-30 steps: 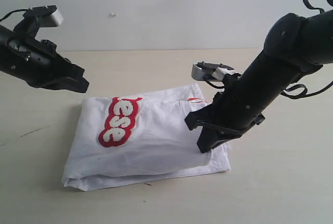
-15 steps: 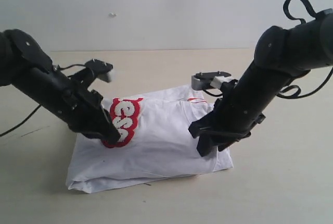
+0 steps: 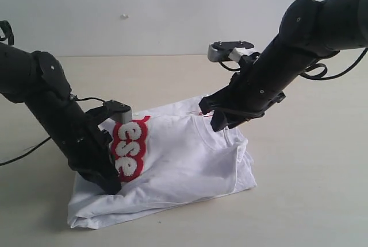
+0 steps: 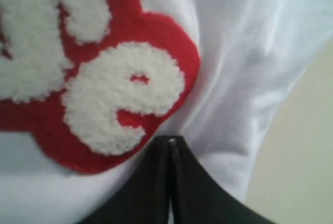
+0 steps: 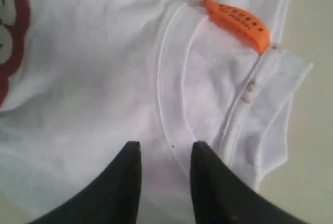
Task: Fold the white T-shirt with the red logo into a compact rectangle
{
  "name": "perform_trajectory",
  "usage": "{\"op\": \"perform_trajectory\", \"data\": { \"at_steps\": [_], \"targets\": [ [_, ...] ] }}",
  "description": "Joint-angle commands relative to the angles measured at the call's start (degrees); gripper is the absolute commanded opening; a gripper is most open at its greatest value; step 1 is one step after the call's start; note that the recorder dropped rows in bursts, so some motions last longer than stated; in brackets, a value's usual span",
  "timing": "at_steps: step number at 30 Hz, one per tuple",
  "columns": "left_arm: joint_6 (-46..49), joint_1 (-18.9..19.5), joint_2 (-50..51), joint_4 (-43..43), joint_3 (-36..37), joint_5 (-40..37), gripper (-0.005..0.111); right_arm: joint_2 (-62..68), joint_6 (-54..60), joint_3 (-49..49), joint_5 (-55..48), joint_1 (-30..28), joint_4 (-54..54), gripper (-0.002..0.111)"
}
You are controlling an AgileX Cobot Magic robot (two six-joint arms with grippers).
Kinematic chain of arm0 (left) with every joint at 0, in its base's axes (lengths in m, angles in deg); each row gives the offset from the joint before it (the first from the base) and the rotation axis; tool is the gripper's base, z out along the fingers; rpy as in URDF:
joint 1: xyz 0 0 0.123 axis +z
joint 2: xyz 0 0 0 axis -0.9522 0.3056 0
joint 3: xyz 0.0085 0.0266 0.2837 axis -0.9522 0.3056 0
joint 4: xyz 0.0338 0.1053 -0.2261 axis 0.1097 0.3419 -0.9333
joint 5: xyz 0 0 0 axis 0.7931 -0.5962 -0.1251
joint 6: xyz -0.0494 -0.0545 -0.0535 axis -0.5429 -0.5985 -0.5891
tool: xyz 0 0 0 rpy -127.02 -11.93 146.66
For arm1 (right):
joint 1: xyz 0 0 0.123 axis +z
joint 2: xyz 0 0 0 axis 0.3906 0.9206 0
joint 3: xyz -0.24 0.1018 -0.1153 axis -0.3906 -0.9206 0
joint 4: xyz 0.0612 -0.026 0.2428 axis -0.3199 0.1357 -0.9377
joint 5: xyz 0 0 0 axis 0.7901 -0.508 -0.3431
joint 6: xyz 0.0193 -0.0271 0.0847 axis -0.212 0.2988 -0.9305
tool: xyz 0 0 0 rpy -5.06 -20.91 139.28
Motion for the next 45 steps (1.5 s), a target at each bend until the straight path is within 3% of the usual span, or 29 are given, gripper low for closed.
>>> {"op": "perform_trajectory", "data": {
  "at_steps": [1,3,10,18,22,27,31,37,45],
  "targets": [
    [-0.76,-0.26,-4.00,0.64,-1.33,1.45,0.000,4.54,0.00,0.21,-3.28,-0.37,0.28,0.014],
    [-0.76,-0.26,-6.17,-0.28,-1.32,4.17,0.000,7.07,0.00,0.21,-5.72,-0.37,0.93,0.001],
    [-0.90,-0.26,-6.81,-2.00,-1.32,9.27,0.000,9.99,-0.66,0.21,-11.14,-0.37,4.71,0.000],
    [4.89,-0.63,-6.02,-5.37,-1.35,-2.34,0.000,7.18,0.89,4.88,-7.66,-0.37,4.60,0.000],
    [4.48,-3.21,-6.02,-1.60,-1.35,-5.14,0.000,6.56,1.34,6.11,0.93,-0.37,4.48,0.000],
    [0.05,-6.28,-6.02,5.22,-1.35,-6.28,0.000,10.07,3.02,6.11,7.49,-0.37,4.48,0.019],
    [1.02,-9.42,-5.44,2.85,-1.35,-1.72,0.000,13.01,2.53,6.79,10.80,-0.37,4.48,0.020],
    [1.02,-13.67,-0.49,3.05,-1.35,11.75,0.000,13.23,2.53,8.29,10.09,-0.37,4.48,0.020],
    [0.79,-13.56,1.83,6.13,-1.45,11.21,0.000,8.31,2.53,9.91,7.54,-0.37,5.92,0.020]
  ]
}}
